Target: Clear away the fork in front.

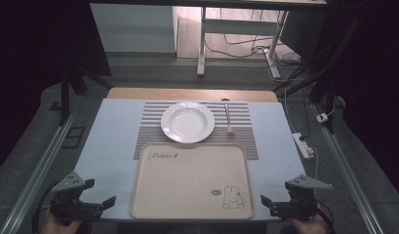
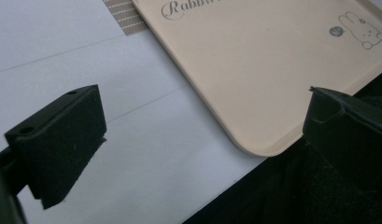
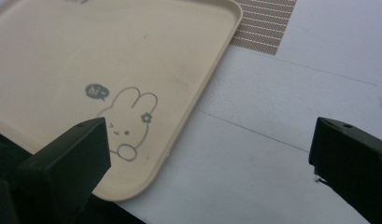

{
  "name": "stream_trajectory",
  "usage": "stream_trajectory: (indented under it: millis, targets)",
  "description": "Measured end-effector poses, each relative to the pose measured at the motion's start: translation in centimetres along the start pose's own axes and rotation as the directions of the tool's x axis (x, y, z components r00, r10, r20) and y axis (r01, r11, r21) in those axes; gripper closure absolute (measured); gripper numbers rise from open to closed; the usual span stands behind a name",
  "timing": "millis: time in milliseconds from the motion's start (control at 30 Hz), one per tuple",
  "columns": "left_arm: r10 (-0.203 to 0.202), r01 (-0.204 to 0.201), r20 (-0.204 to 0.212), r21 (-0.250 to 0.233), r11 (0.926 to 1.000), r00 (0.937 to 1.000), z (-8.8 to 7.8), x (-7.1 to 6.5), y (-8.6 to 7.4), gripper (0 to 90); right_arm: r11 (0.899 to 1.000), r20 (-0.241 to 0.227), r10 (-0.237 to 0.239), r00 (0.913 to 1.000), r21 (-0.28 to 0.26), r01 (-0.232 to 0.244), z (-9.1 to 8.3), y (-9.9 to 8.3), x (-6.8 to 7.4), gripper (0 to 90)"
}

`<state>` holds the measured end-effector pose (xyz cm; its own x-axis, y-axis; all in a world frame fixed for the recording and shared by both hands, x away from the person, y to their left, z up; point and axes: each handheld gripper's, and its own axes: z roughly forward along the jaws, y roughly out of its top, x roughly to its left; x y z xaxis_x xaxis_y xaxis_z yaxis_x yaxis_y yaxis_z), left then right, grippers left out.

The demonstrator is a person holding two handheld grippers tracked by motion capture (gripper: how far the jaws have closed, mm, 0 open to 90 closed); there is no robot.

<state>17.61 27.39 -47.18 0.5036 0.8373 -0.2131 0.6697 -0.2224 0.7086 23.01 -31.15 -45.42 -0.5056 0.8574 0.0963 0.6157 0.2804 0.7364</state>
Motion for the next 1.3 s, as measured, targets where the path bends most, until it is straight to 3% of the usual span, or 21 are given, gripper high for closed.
stream_trajectory:
  millis: [133,333,1000,1300]
  targets:
    - [-0.003,0.003,0.014,0.003,1.0,0.9999,0.02,0.13,-0.01,0.0,1.0,-0.008,0.02,0.9998,0.005,-0.02,0.07,0.04,-0.13,0.0]
    - [-0.004,0.004,0.038,0.015,0.9999,0.9993,0.13,0.29,0.05,0.5,1.0,0.002,-0.013,0.9999,0.021,0.013,0.24,0.1,0.19,0.0]
    - [-0.021,0.02,0.052,0.018,0.9996,0.9984,0.17,0.49,0.05,1.2,0.999,-0.026,-0.017,0.9995,0.034,0.018,0.34,0.16,0.22,0.0]
    - [-0.025,0.024,0.058,0.018,0.9995,0.998,0.17,0.57,0.04,1.3,0.998,-0.025,-0.055,0.9982,-0.002,0.055,0.38,0.39,0.66,0.0]
